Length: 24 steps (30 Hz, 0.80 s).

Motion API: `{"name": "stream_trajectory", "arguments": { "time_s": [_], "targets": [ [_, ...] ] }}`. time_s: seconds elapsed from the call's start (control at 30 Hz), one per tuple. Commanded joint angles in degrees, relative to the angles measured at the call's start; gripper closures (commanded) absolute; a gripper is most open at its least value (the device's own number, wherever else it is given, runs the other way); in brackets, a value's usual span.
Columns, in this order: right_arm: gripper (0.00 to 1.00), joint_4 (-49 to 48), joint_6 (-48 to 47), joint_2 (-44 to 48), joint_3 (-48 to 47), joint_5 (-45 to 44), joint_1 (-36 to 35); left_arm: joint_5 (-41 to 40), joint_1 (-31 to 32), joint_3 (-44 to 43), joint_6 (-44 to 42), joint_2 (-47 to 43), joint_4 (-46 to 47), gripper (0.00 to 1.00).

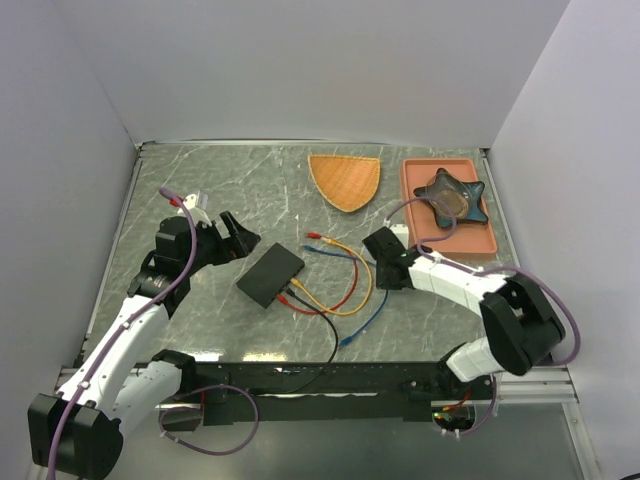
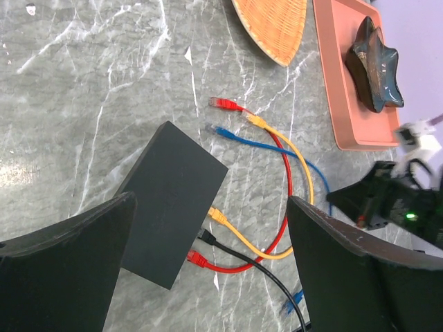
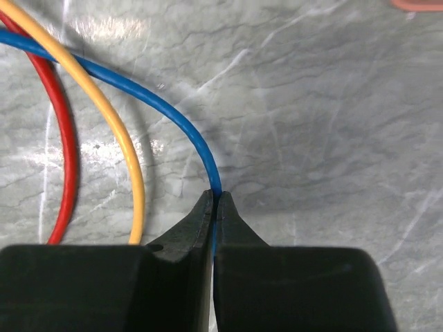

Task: Insert the plug into the switch port

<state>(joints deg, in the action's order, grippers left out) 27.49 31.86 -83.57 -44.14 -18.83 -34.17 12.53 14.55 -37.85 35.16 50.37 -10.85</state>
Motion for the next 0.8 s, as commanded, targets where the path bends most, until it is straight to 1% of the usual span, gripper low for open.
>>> {"name": "stream_trajectory", "arguments": {
  "time_s": [0.0,0.27,0.37,0.43,0.53,0.6,0.77],
  "targets": [
    [1.0,1.9,0.3,8.1,-3.1,-4.4,2.0,0.6,-0.1,-1.9,-0.5,-1.4,0.8,0.04],
    [1.0,5.7,-1.0,26.6,-6.6,-14.4,3.8,0.6,-0.1,-1.8,-0.1,-0.9,1.5,0.04],
    [1.0,5.7,-1.8,33.5,-6.8,-15.9,3.8,1.2,-0.1,-1.6,0.2,-0.4,2.5,0.04],
    [1.0,3.5,-2.5,39.0,-6.2,-15.2,3.8,1.8,-0.1,-1.4,0.4,-0.4,2.9,0.04],
    [1.0,0.9,-5.4,44.1,-5.3,-11.4,3.7,3.1,0.0,-1.4,0.8,-0.4,4.2,0.04],
    [1.0,0.6,-6.7,44.9,-5.6,-9.9,3.7,4.5,-0.1,-1.0,1.6,-0.8,6.3,0.04],
    [1.0,0.8,-8.8,42.7,-6.1,-3.9,3.7,9.4,-0.1,0.0,2.9,-1.8,9.6,0.04]
  ]
}}
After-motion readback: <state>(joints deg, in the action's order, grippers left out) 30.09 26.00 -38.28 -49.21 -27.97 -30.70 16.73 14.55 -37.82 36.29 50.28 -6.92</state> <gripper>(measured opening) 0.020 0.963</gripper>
